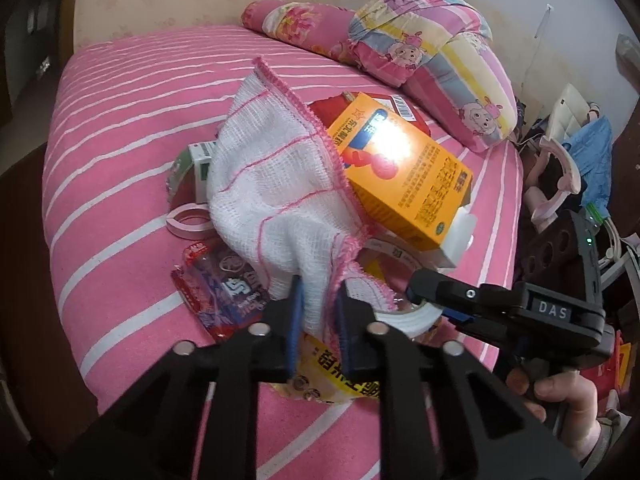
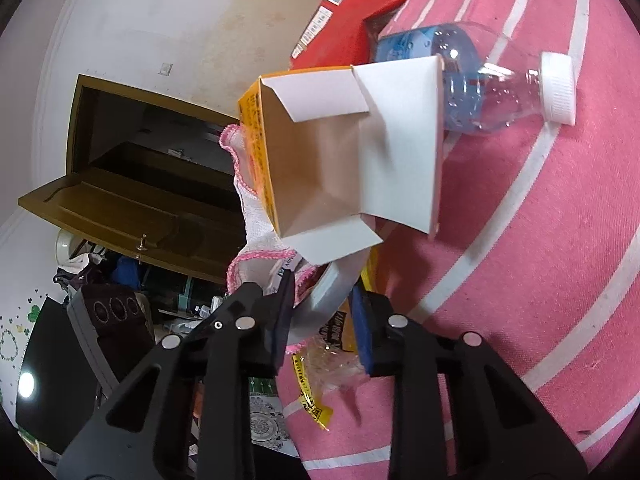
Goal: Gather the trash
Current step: 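Reach the right gripper to the white-pink cloth and close on it, then lift the cloth with the right gripper and carry it to the blue bin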
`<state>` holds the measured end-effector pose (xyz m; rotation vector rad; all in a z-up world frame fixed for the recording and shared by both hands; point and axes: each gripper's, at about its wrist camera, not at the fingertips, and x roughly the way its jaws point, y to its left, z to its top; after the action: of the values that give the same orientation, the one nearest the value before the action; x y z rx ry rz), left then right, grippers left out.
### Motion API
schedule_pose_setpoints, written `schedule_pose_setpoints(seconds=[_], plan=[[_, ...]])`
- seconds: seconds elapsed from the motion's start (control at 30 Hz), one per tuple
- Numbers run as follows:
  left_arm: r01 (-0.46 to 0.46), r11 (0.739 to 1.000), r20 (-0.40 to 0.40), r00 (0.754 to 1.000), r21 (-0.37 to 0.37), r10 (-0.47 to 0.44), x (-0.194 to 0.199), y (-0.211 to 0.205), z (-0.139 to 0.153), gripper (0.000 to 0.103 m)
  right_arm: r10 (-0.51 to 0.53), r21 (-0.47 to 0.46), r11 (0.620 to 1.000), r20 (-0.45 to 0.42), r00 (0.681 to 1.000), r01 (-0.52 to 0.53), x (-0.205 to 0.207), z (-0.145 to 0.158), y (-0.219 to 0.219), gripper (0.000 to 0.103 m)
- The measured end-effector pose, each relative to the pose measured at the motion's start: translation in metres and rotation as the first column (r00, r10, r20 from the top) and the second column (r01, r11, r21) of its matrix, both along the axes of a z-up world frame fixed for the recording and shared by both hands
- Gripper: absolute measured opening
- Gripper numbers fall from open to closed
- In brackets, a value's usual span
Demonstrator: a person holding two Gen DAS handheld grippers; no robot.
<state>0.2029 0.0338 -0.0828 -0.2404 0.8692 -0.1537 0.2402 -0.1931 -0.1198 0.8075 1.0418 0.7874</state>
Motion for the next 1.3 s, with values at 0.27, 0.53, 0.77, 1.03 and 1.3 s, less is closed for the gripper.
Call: schedule_pose_setpoints(seconds=[0.27, 0.53, 0.77, 1.03, 1.3], plan=[[-0.033, 0.999, 0.059, 0.998, -0.042, 0.035, -0.007, 0.01, 0.015, 0.008, -0.011, 0.057, 0.998, 0.046, 0.999, 0.008, -0.006, 0.005, -0.018, 0.018], [-0.071, 0.992, 0.157, 0.984, -0.103, 0.087, -0.021, 0.021, 0.04, 0.008, -0.028, 0.107, 0.994, 0.083, 0.996, 0.019, -0.021, 0.014, -0.043, 0.012], [-0.095, 0.984, 0.224, 0.966, -0.151, 0.127, -0.04, 0.031, 0.061, 0.008, -0.036, 0.055, 0.998, 0.168, 0.985, 0.027, -0.048, 0.032, -0.057, 0.011], [-0.11, 0.976, 0.314, 0.935, -0.191, 0.166, -0.054, 0.035, 0.092, 0.008, -0.075, 0.059, 0.996, 0.217, 0.973, 0.064, -0.07, 0.046, -0.066, 0.011], [-0.099, 0.977, 0.308, 0.939, -0.187, 0.154, -0.026, 0.043, 0.119, 0.008, -0.108, 0.089, 0.992, 0.238, 0.965, 0.089, -0.082, 0.066, -0.047, 0.011]])
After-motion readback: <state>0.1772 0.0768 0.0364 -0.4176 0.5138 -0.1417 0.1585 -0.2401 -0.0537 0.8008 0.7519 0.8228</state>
